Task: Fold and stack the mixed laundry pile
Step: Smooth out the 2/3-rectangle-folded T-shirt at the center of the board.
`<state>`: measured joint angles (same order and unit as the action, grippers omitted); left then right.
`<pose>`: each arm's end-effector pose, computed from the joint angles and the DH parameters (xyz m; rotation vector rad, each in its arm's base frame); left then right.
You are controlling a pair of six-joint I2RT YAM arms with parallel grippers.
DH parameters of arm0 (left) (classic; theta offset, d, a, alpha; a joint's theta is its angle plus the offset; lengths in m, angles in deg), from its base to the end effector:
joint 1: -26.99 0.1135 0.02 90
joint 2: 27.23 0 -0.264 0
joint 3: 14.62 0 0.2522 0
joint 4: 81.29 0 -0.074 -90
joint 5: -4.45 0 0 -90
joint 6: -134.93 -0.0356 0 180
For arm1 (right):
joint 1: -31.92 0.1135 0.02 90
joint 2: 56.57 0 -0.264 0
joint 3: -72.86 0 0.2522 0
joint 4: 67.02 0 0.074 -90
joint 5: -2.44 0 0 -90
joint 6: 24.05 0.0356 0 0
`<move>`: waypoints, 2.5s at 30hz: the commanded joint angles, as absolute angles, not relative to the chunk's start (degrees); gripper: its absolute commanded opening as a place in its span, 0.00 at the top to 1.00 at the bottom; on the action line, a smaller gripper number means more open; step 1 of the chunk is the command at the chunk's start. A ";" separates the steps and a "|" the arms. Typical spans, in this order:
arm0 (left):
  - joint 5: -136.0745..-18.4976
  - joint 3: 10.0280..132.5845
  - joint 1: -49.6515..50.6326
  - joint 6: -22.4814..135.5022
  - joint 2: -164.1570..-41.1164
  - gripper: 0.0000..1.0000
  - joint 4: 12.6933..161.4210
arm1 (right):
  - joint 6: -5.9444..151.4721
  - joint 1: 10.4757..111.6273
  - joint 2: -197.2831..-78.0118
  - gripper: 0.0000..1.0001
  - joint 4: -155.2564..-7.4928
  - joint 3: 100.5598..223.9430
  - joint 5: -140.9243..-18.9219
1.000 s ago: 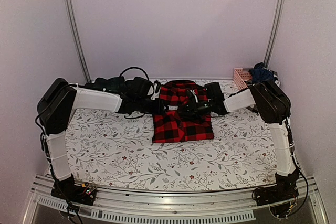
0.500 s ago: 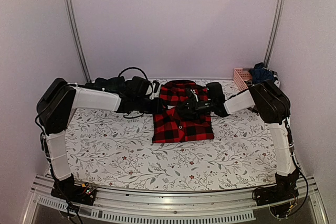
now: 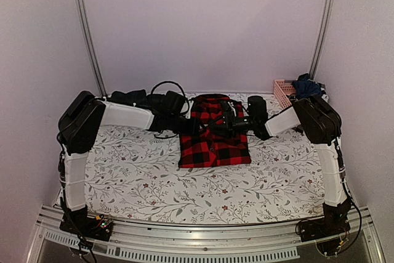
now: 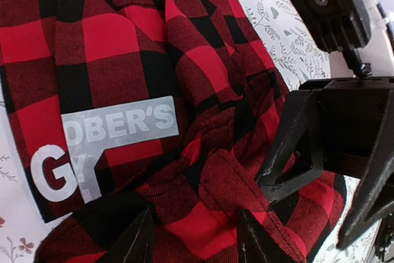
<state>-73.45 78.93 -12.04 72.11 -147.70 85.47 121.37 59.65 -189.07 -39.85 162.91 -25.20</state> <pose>0.3541 -0.2967 0.1567 0.3646 2.3704 -0.8205 0.4029 0.2474 0.1141 -0.4170 2.1549 1.9114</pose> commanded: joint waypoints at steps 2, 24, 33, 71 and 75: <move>-71.71 82.01 -13.21 70.56 -150.67 0.55 82.61 | 123.45 59.40 -189.28 0.49 -37.91 163.28 -24.46; -72.95 79.22 -13.05 69.51 -146.61 0.54 82.34 | 103.64 60.36 -193.46 0.87 -69.53 176.19 -35.03; -76.28 68.74 -11.09 70.29 -136.65 0.38 87.90 | 100.75 59.61 -184.96 1.00 -64.66 168.12 -36.52; -75.74 70.28 -9.67 71.23 -140.59 0.36 88.54 | 94.79 62.24 -190.74 0.68 -77.11 175.96 -42.74; -75.72 70.34 -9.68 71.22 -140.71 0.36 88.47 | 95.66 62.40 -191.06 0.92 -75.71 176.04 -41.16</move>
